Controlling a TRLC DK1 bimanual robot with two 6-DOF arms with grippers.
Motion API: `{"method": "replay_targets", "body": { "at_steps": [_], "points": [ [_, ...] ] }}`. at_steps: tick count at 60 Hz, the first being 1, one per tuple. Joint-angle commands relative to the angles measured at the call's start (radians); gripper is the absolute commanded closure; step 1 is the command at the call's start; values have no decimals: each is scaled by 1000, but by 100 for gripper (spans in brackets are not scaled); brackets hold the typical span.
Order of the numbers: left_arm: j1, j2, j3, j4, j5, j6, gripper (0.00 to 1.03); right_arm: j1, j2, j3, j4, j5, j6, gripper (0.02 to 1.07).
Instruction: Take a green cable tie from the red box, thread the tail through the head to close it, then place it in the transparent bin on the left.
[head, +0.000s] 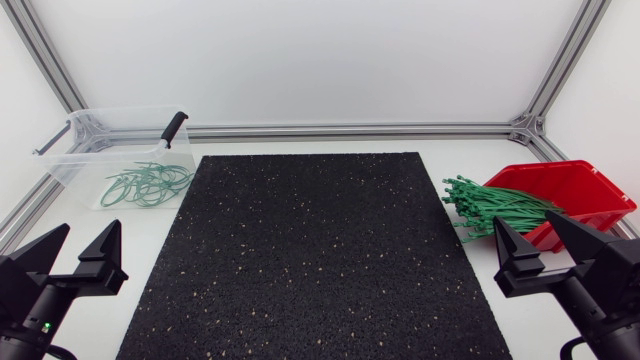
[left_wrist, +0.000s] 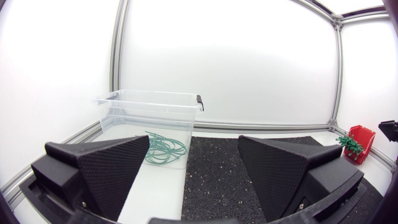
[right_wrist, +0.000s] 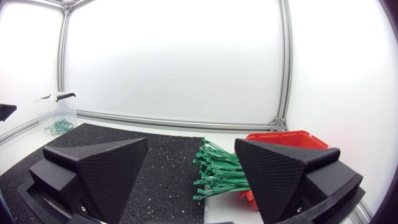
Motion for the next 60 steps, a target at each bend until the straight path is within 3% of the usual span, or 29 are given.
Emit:
{"method": "replay_targets", "body": {
  "at_steps": [1,15,31,36,41,55,60],
  "points": [
    [-11,-8,-41,-9,-8,-17,4,8,12,72,-1,9,23,6],
    [-11,-8,-41,-9,-8,-17,4,-20,167,205,-29,22,18,6],
    [-9,-8,-41,-9,-8,-17,4,-186,451,424,-132,-7,-5,8],
    [-11,-8,-41,-9,-8,-17,4,-246,529,484,-172,-86,-15,8],
    [-11,-8,-41,-9,-8,-17,4,-293,588,529,-187,-123,-90,15],
    [-11,-8,-41,-9,-8,-17,4,-402,799,648,-334,-284,-198,14],
    [-11,-8,-41,-9,-8,-17,4,-427,888,699,-402,-296,-270,14]
  ]
}}
